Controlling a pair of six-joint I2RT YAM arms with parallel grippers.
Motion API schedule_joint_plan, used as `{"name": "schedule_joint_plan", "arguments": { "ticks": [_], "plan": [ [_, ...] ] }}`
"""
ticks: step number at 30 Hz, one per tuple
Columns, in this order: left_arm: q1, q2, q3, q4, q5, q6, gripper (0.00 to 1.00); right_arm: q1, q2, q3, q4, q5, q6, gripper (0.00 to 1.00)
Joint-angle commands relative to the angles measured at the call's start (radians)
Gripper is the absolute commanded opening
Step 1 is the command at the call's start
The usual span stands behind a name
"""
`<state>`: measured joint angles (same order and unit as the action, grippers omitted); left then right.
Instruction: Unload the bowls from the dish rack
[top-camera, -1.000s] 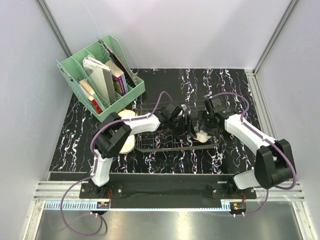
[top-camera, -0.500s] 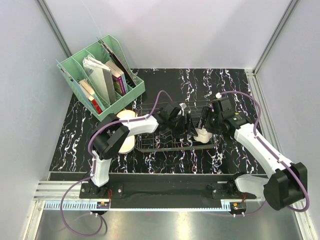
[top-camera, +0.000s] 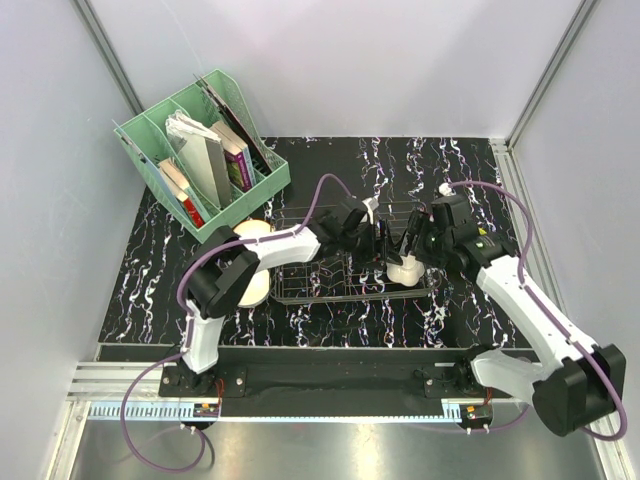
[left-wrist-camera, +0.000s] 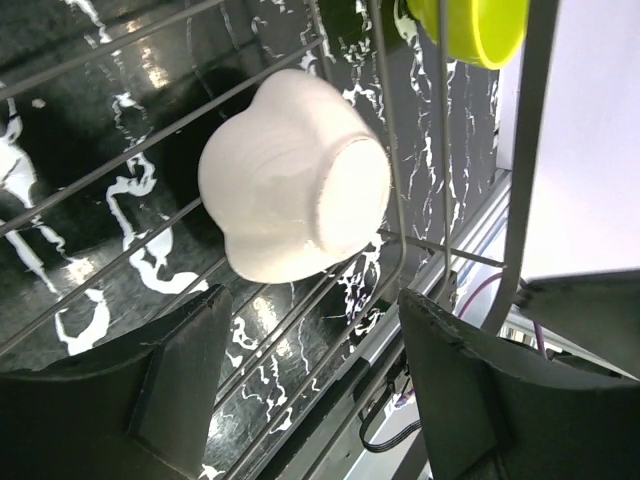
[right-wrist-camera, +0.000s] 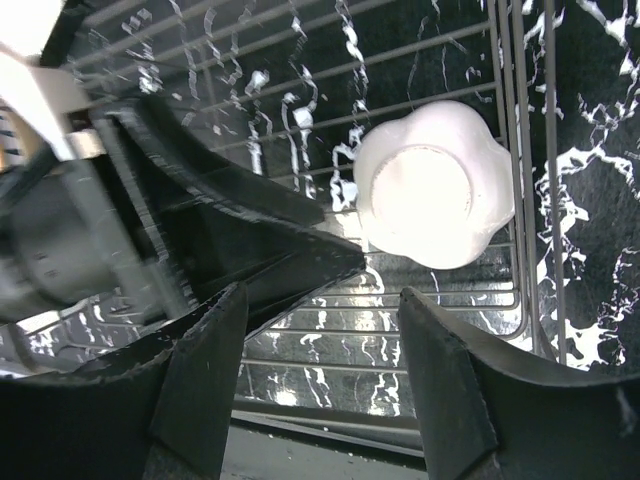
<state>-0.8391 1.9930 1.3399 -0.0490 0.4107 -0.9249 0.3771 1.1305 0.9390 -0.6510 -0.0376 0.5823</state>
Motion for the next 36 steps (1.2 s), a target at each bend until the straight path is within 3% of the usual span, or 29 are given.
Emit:
{"name": "schedule_joint_plan", "arguments": {
  "ticks": [1, 22, 36],
  "plan": [
    [-0.014, 0.007, 0.044, 0.046, -0.019, 0.006, 0.72, 0.006, -0.092, 0.052, 0.013, 0.035, 0.005, 0.69],
    [-0.009, 0.102, 0.016, 0.092, -0.046, -0.011, 0.71, 0.006, -0.245, 0.123, -0.013, 0.058, -0.002, 0.70],
    [-0.008, 0.156, 0.053, 0.098, -0.033, -0.029, 0.71, 0.006, -0.245, 0.132, -0.013, 0.051, -0.002, 0.70]
  ]
}}
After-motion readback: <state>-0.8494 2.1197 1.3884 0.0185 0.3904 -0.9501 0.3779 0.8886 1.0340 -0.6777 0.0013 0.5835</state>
